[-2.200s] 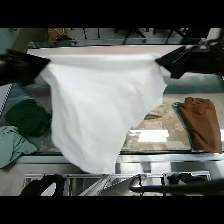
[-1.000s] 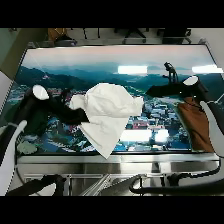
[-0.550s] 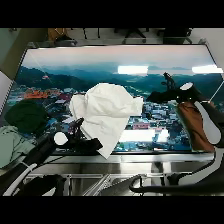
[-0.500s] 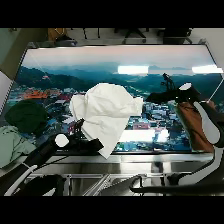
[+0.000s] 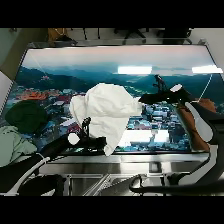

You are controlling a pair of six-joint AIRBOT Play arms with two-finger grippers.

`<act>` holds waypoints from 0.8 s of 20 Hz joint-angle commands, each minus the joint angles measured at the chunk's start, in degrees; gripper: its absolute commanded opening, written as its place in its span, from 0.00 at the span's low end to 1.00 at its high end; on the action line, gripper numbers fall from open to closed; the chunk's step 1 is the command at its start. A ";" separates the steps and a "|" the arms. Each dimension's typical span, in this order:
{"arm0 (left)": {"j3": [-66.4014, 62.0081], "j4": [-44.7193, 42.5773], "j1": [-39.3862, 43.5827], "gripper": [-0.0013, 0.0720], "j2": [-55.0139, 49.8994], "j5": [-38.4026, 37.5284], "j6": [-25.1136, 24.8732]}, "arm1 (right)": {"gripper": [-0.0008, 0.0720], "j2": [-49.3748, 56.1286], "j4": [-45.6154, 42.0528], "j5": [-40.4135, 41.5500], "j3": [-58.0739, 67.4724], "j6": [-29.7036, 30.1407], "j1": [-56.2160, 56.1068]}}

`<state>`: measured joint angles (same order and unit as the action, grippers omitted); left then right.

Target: Fold the shirts.

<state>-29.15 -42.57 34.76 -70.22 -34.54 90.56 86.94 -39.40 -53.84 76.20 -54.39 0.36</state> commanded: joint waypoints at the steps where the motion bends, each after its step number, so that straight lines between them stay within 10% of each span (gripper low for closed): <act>1: -2.73 -1.90 -0.11 0.10 -0.79 -0.76 -2.67 | 0.14 0.57 2.56 -0.33 -0.04 1.70 -1.62; 9: -15.15 -8.94 -22.32 0.03 22.80 -17.90 -3.82 | 0.05 -15.91 9.20 -7.93 8.39 6.45 4.94; 16: -61.07 -8.81 -37.92 0.03 30.67 -31.41 -4.83 | 0.05 -46.23 5.46 2.03 23.32 10.54 12.50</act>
<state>-71.96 -51.03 2.26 -41.28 -59.35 86.24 51.22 -31.20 -57.45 93.65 -45.63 10.48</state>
